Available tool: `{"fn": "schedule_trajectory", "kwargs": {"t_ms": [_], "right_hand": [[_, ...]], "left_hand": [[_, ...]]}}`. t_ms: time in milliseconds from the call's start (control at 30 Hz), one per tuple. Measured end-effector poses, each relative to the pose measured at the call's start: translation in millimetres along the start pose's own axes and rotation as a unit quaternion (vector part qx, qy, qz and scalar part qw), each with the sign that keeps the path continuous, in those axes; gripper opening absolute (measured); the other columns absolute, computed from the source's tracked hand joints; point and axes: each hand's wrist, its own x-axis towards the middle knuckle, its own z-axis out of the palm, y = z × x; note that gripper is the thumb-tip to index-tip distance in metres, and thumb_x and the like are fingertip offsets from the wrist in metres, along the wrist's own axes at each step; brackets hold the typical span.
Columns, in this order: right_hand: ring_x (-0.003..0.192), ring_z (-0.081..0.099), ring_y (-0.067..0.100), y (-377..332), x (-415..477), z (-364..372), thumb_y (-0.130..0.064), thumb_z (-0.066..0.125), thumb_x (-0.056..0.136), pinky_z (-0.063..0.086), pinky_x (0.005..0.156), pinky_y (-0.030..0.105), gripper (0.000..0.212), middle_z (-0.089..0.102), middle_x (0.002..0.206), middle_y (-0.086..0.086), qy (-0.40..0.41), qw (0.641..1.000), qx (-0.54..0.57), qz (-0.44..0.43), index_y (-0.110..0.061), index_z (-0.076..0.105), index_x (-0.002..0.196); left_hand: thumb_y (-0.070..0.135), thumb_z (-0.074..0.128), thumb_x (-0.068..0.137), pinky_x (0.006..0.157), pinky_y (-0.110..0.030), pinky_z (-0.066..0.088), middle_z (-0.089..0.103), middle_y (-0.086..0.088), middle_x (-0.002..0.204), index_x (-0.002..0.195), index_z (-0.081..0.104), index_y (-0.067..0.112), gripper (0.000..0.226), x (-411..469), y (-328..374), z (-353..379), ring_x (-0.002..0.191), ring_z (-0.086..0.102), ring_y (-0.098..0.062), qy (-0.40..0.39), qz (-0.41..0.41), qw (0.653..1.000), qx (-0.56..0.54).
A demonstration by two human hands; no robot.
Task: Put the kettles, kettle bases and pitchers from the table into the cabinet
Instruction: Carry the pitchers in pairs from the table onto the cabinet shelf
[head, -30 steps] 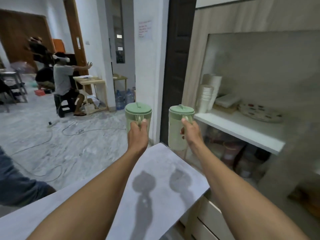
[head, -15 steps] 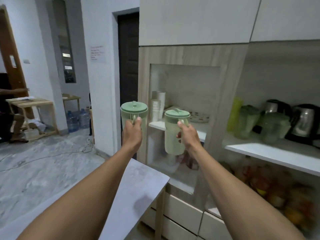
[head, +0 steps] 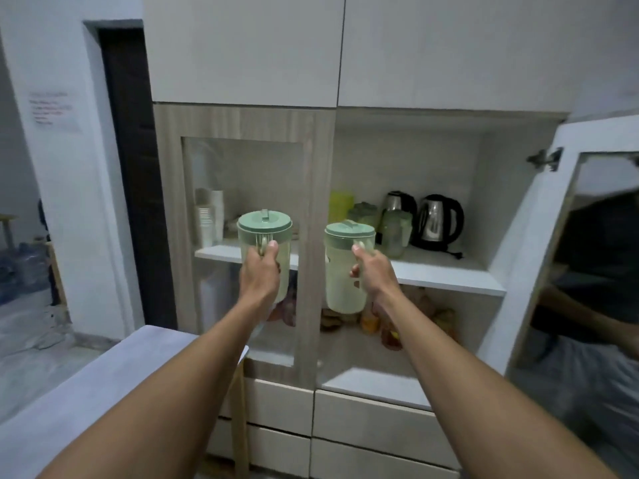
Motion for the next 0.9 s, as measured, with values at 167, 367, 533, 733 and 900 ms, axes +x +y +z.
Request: {"fn": "schedule_trajectory", "kwargs": {"t_ms": [167, 367, 533, 733, 900], "right_hand": [[0.072, 0.061, 0.015, 1, -7, -71, -0.045, 0.055, 0.1, 0.049, 0.07, 0.035, 0.04, 0.06, 0.078, 0.001, 0.047, 0.999, -0.021, 0.001, -0.009, 0.064, 0.115], [0.073, 0.057, 0.016, 0, -1, -134, -0.039, 0.05, 0.104, 0.046, 0.069, 0.035, 0.027, 0.054, 0.074, 0.002, 0.09, 0.995, -0.049, -0.001, -0.018, 0.061, 0.091], [0.073, 0.056, 0.018, 4, 19, -175, -0.038, 0.049, 0.105, 0.045, 0.071, 0.036, 0.031, 0.053, 0.076, 0.004, 0.154, 0.987, -0.046, 0.0, -0.018, 0.058, 0.083], [0.074, 0.055, 0.02, 3, 45, -196, -0.036, 0.048, 0.106, 0.044, 0.073, 0.04, 0.033, 0.054, 0.076, 0.006, 0.198, 0.979, -0.043, -0.004, -0.017, 0.058, 0.081], [0.075, 0.056, 0.02, 8, 73, -212, -0.037, 0.048, 0.105, 0.046, 0.072, 0.038, 0.035, 0.057, 0.077, 0.006, 0.243, 0.969, -0.05, 0.004, -0.014, 0.059, 0.082]], "left_hand": [[0.069, 0.034, 0.076, 0.094, -0.054, 0.05, 0.066, -0.017, 0.11, 0.113, 0.057, 0.014, 0.07, -20, 19, 58, 0.101, 0.062, -0.037, -0.069, 0.004, 0.998, -0.013], [0.051, 0.039, 0.099, 0.083, -0.04, 0.048, 0.064, -0.015, 0.109, 0.113, 0.057, 0.01, 0.047, -25, 35, 128, 0.098, 0.06, -0.03, -0.13, 0.03, 0.99, -0.039], [0.055, 0.037, 0.096, 0.097, -0.053, 0.048, 0.063, -0.017, 0.116, 0.117, 0.055, 0.011, 0.052, -20, 44, 183, 0.109, 0.06, -0.036, -0.186, 0.045, 0.98, -0.055], [0.061, 0.037, 0.091, 0.084, -0.046, 0.053, 0.065, -0.014, 0.104, 0.109, 0.058, 0.011, 0.056, 11, 47, 232, 0.095, 0.062, -0.031, -0.233, 0.045, 0.969, -0.068], [0.05, 0.04, 0.099, 0.074, -0.041, 0.048, 0.062, -0.008, 0.088, 0.101, 0.059, 0.009, 0.045, 38, 43, 275, 0.08, 0.059, -0.023, -0.271, 0.046, 0.958, -0.075]]}}
